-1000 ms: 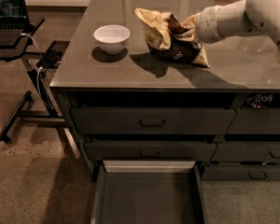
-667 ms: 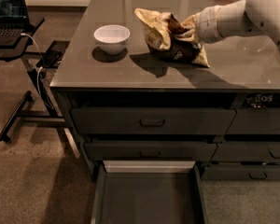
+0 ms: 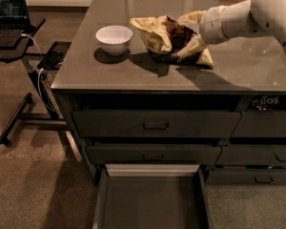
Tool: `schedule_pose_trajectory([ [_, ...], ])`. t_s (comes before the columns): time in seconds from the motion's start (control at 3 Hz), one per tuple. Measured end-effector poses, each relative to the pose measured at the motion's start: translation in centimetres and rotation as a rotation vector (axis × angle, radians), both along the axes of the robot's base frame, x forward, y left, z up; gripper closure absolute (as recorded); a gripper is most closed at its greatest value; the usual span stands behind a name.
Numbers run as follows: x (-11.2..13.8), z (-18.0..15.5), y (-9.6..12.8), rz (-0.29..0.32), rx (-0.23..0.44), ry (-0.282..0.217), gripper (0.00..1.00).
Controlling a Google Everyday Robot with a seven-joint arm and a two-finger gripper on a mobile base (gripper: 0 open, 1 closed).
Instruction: Pick brown chip bag from bottom drawer and place on counter
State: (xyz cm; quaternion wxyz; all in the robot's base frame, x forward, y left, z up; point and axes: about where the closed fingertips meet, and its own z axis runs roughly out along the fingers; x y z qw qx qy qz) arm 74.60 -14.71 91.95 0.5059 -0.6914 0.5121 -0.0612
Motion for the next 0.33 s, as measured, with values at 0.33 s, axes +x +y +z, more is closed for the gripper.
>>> schedule_pose_trajectory([
  [0.33,0.0,0.0,0.0,0.0,0.0,0.0,0.0],
])
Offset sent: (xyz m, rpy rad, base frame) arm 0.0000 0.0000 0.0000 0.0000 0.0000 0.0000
